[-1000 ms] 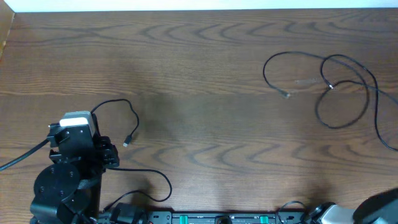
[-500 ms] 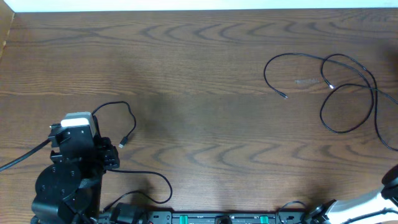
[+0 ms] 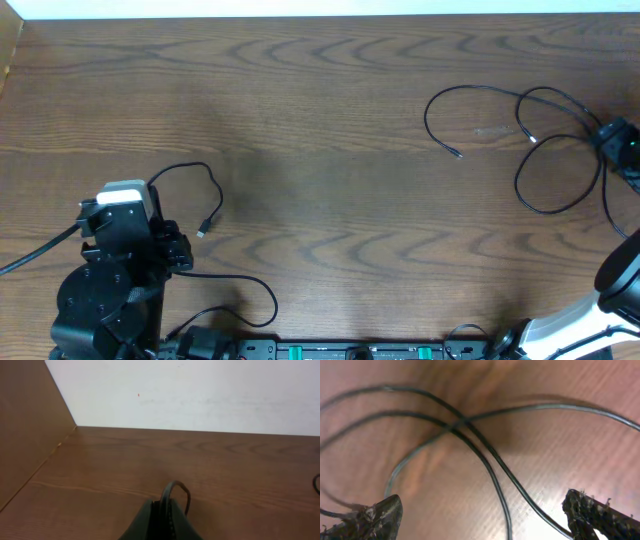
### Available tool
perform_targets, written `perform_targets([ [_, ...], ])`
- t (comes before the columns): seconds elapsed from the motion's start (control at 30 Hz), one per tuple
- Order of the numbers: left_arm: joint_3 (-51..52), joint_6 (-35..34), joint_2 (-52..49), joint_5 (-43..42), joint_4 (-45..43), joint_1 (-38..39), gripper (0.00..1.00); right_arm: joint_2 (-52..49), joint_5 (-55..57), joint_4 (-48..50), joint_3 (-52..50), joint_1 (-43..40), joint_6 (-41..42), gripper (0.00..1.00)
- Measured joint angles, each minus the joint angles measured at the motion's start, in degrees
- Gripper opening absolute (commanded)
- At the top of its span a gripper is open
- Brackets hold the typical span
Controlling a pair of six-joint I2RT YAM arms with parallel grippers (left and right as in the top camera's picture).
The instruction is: Untangle cables
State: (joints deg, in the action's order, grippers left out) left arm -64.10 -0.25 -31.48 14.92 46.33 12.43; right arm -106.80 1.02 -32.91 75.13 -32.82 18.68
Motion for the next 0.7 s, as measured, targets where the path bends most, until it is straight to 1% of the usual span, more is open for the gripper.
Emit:
perform_targets([
  [0.1, 0.0, 0.0, 0.0, 0.0, 0.0, 0.0, 0.07, 0.0, -0.1, -1.7, 0.0, 1.2, 2.3, 0.99],
  [0.27, 0.0, 0.0, 0.0, 0.0, 0.2, 0.0, 0.08, 0.0, -5.1, -2.2, -0.2, 4.5, 7.6, 0.99],
  [0.4, 0.0, 0.0, 0.0, 0.0, 0.2, 0.0, 0.07, 0.0, -7.2, -0.6, -0.3, 9.3, 8.0, 0.99],
  [0.57, 0.0, 0.0, 0.0, 0.0, 0.3, 0.0, 0.07, 0.0, -2.7, 3.1, -0.3, 16.3, 7.8, 0.99],
  [0.7, 0.0, 0.0, 0.0, 0.0, 0.9, 0.0, 0.08, 0.0, 0.5, 7.7, -0.3, 19.1, 6.4, 0.99],
])
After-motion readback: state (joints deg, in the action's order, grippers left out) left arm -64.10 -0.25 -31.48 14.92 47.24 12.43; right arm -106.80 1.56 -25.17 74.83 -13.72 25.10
